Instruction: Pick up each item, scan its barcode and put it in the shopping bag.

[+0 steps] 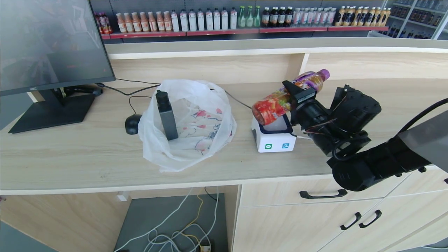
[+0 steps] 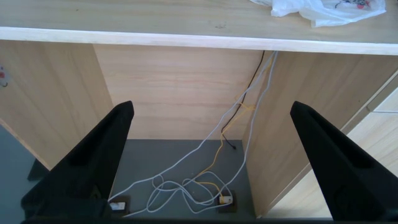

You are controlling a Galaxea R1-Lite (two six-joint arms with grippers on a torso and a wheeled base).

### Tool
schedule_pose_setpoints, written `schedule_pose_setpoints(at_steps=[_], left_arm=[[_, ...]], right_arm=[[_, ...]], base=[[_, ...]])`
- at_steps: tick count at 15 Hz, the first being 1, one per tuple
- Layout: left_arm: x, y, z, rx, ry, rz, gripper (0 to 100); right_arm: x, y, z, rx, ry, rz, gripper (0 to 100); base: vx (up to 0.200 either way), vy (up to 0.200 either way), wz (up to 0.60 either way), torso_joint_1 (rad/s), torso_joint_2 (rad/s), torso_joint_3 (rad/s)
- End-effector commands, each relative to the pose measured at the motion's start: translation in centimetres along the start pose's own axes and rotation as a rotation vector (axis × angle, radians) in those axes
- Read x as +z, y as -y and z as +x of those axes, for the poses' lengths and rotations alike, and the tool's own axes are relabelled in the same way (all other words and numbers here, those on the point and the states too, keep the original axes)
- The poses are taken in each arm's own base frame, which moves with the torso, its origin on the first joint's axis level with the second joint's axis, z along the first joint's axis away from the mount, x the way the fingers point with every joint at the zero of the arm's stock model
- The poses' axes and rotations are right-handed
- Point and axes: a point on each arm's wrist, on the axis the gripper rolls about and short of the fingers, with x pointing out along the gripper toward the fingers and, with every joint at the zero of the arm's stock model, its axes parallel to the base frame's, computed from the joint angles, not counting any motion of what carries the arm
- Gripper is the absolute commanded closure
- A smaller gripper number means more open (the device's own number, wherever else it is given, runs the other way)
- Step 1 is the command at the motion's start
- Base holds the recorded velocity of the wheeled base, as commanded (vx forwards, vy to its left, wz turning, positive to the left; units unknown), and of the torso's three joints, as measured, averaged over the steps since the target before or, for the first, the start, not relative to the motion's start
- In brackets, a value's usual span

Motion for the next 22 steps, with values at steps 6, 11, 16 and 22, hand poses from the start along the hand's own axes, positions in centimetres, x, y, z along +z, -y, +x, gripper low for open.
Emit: schedule_pose_setpoints(at_steps=[6, 11, 16, 22], left_arm=[[0.0, 0.0, 0.0, 0.000, 0.000, 0.000, 0], [0.0, 0.0, 0.0, 0.000, 0.000, 0.000, 0], [0.0, 0.0, 0.0, 0.000, 0.000, 0.000, 0], [0.0, 0.0, 0.0, 0.000, 0.000, 0.000, 0]], right_arm=[[-0.2, 0.8, 0.3, -0.013, -0.002, 0.011, 100], [-0.1, 0.6, 0.3, -0.008, -0.001, 0.013, 100], [0.3, -0.1, -0.3, -0.006, 0.002, 0.013, 100], [0.7, -0.8, -0.4, 0.007, 0.013, 0.012, 100]], base=[[0.000, 0.000, 0.00, 0.000, 0.00, 0.000], [0.000, 0.000, 0.00, 0.000, 0.00, 0.000], [0.000, 0.000, 0.00, 0.000, 0.00, 0.000], [0.000, 0.000, 0.00, 0.000, 0.00, 0.000]])
